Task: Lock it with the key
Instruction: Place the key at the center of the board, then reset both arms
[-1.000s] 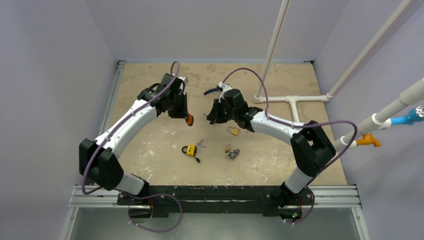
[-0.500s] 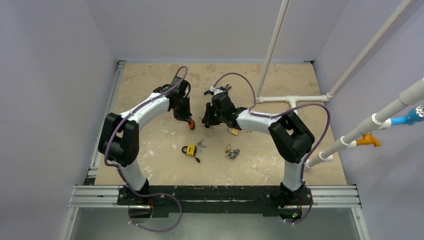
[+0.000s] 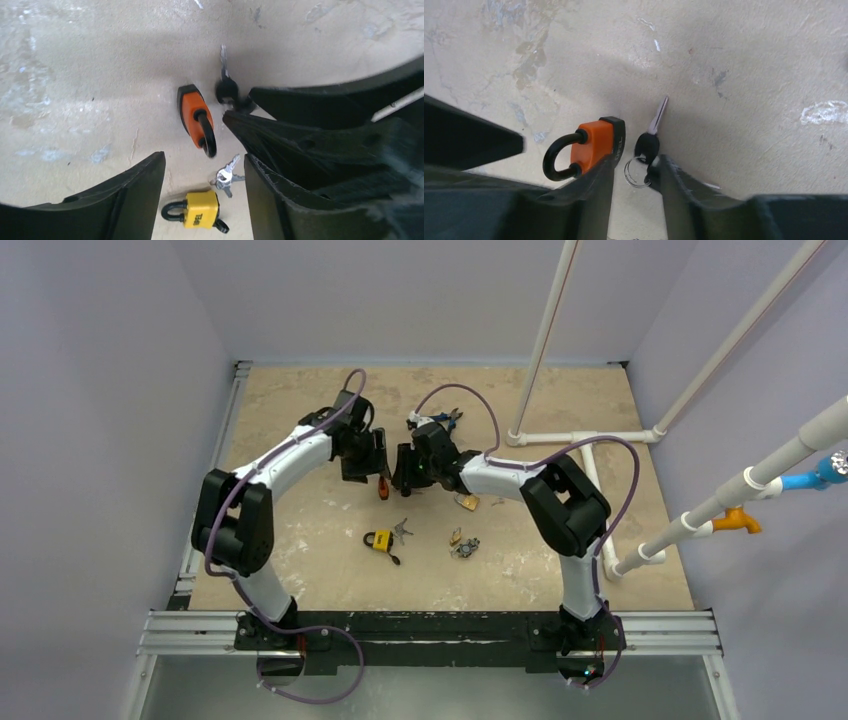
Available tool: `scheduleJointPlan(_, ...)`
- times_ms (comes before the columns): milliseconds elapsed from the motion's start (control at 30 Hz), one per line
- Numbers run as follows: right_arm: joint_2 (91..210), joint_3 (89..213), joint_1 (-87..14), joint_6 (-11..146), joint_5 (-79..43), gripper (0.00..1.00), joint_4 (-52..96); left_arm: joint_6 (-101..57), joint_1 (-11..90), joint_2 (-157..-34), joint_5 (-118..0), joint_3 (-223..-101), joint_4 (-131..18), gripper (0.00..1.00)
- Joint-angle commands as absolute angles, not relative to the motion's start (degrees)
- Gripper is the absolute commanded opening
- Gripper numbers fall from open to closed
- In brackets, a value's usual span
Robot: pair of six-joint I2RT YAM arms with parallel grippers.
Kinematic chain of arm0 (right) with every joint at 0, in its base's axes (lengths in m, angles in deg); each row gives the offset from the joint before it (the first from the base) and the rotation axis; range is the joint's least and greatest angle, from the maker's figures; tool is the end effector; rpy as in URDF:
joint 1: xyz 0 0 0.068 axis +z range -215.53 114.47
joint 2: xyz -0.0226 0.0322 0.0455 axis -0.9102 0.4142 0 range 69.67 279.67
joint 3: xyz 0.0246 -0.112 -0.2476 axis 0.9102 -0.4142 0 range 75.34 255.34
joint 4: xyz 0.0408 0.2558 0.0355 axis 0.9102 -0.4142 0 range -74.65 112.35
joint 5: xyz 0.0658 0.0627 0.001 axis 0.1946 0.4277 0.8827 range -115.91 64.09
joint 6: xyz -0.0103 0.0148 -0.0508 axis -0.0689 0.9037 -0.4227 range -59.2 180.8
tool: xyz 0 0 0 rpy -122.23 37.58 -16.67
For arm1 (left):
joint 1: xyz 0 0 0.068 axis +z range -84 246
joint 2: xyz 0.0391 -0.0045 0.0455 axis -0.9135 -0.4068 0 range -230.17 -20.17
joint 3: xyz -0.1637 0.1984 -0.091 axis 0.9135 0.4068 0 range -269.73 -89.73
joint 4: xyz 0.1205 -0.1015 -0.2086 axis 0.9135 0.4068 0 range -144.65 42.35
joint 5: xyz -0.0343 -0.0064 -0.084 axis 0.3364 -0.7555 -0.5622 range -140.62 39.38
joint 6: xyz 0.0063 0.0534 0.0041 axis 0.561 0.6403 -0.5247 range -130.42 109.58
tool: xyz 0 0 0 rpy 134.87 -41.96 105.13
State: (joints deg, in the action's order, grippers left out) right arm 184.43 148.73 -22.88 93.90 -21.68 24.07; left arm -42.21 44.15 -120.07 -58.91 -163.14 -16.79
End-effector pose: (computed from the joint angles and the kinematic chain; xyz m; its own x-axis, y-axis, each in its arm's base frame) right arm 0.3206 0.2989 0.1665 -0.7850 0.0173 -0.6193 -0.3448 0.8183 0.4598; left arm 0.3310 -0.1384 0.2195 -0.9357 -0.1864 -0.2994 -0.0785 0.9377 -0.3384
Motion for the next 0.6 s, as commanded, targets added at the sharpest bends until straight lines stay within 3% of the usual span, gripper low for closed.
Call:
scheduleJointPlan(0, 181.29, 151.08, -22.73, 93.05, -20.86, 0.48, 23.27, -39.67, 44.73, -111.12, -57.83, -166.37, -14.38, 0.65)
scheduleJointPlan(33, 180.62, 151.19, -22.73, 92.81, -20.63, 0.56, 22.86, -38.96, 44.73, -109.39, -57.50, -166.44, -13.64, 0.70)
scheduleJointPlan(100, 179.24, 151.49, -22.73, 92.29, -20.74, 0.73, 22.45, -37.32, 44.73, -106.10, -56.93, -166.27, -12.62, 0.97)
scheduleJointPlan(133, 178.49, 151.65, -22.69, 91.83, -21.09, 0.79, 21.09, -36.64, 44.73, -103.57, -56.80, -165.81, -12.67, 1.00)
scheduleJointPlan(200, 176.69, 151.33, -22.64, 91.88, -20.77, 0.90, 20.45, -35.61, 44.73, -100.01, -56.78, -164.47, -12.95, 1.00)
scheduleJointPlan(300, 173.60, 150.04, -22.69, 92.29, -20.51, 0.98, 20.25, -34.13, 44.73, -95.43, -57.65, -162.74, -12.90, 1.00)
scheduleJointPlan(567, 162.19, 145.04, -22.65, 94.14, -21.38, 0.99, 20.62, -33.01, 44.56, -80.39, -57.20, -154.27, -19.67, 1.00)
